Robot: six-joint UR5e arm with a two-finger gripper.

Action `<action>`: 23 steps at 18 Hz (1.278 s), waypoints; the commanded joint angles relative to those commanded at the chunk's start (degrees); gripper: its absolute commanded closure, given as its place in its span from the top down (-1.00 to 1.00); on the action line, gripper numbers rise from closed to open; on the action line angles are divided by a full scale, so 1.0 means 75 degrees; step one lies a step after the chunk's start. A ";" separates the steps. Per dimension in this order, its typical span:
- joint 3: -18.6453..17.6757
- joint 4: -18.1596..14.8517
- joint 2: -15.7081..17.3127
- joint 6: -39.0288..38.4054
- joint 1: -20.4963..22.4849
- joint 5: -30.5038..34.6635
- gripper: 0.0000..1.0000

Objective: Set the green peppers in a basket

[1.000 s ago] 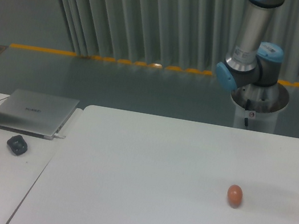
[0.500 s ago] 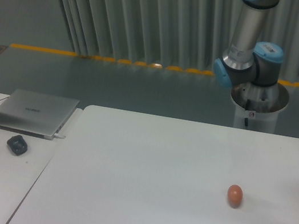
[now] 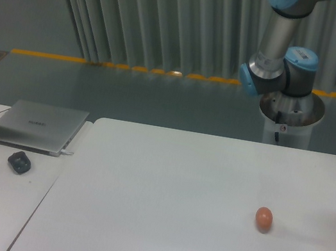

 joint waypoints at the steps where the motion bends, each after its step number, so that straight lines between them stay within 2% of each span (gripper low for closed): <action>1: -0.0012 -0.0012 -0.0058 0.0024 0.0000 0.0059 1.00; 8: -0.0187 -0.0164 -0.0164 0.0047 0.0094 0.0165 1.00; 21: -0.0363 -0.0176 -0.0410 -0.0046 0.0293 0.0130 1.00; 22: -0.0375 -0.0187 -0.0434 -0.0058 0.0305 0.0142 0.91; 23: -0.0364 -0.0234 -0.0446 -0.0069 0.0316 0.0130 0.72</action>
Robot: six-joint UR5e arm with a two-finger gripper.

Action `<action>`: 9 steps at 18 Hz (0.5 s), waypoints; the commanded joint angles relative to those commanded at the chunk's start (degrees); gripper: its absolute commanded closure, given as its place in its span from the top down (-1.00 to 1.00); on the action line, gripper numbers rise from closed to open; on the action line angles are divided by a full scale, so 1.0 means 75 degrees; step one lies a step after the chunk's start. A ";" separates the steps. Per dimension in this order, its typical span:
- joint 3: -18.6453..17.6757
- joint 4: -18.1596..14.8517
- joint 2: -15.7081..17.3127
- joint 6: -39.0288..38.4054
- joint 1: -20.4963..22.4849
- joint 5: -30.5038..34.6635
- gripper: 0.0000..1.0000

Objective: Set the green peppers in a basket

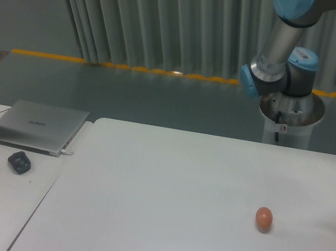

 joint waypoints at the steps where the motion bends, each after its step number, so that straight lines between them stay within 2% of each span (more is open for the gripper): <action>1: 0.0000 -0.0047 -0.0012 -0.0012 0.0023 0.0011 0.59; 3: 0.0023 -0.0210 0.0011 -0.0012 0.0024 0.0012 0.14; 6: 0.0117 -0.0609 0.0082 -0.0012 0.0035 0.0012 -0.29; 9: 0.0234 -0.0925 0.0199 -0.0012 0.0117 -0.0012 -0.31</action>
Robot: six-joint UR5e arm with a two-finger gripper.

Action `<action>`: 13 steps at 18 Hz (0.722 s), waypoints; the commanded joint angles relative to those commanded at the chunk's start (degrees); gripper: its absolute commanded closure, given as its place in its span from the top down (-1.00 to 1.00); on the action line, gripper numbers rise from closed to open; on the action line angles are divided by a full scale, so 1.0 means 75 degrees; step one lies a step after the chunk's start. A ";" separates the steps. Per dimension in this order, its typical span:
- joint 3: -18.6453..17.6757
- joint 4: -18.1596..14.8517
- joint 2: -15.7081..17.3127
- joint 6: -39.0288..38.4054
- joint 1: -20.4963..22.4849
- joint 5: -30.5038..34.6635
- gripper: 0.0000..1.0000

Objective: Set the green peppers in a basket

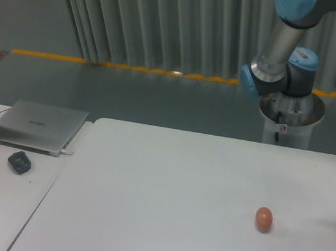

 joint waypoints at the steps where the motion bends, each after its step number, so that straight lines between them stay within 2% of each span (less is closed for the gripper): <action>1: 0.0070 -0.0059 0.0024 -0.0012 0.0024 -0.0023 -0.31; 4: 0.0339 -0.0083 0.0234 -0.0163 0.0035 -0.0246 -0.31; 8: 0.0866 0.0127 0.0375 -0.0457 0.0176 -0.0375 -0.31; 13: 0.1020 0.1497 0.0223 -0.0562 0.0188 -0.0410 -0.29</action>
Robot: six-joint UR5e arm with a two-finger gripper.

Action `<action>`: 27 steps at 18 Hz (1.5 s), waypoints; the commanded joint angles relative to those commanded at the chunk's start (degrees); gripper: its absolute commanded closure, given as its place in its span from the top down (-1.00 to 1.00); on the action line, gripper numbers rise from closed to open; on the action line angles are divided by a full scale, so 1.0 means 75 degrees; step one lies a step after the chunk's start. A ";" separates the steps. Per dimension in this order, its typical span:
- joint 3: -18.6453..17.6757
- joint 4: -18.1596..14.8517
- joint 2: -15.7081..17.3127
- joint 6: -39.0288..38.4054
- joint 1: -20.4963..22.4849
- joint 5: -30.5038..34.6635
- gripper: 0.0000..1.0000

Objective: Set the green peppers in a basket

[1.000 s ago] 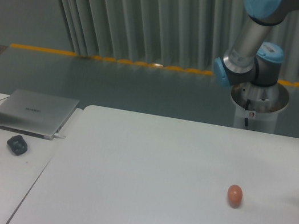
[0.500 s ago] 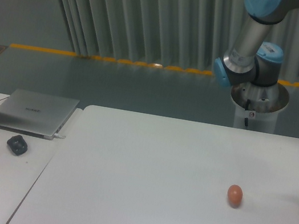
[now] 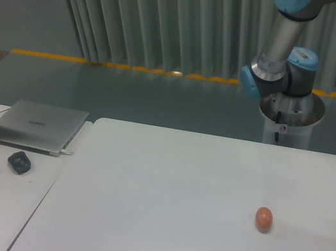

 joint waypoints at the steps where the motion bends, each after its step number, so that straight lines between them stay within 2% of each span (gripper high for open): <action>1: 0.0058 0.0176 -0.0012 0.0000 0.0011 -0.0012 -0.28; 5: 0.0339 0.0470 -0.0105 -0.0280 -0.0012 0.0023 -0.28; 8: 0.0410 0.1277 -0.0293 -0.0994 -0.0058 0.0093 -0.28; 9: 0.0457 0.1372 -0.0340 -0.1089 -0.0059 0.0163 -0.28; 18: 0.0539 0.1537 -0.0667 -0.1090 -0.0059 0.0632 -0.26; 20: 0.0434 0.1537 -0.0762 -0.1160 -0.0117 0.0644 -0.14; 22: 0.0422 0.1537 -0.0844 -0.1161 -0.0164 0.0633 0.47; 23: 0.0434 0.1537 -0.0856 -0.1161 -0.0164 0.0633 0.62; 24: 0.0422 0.1537 -0.0856 -0.1161 -0.0164 0.0633 1.00; 27: 0.0422 0.1537 -0.0856 -0.1161 -0.0141 0.0633 1.00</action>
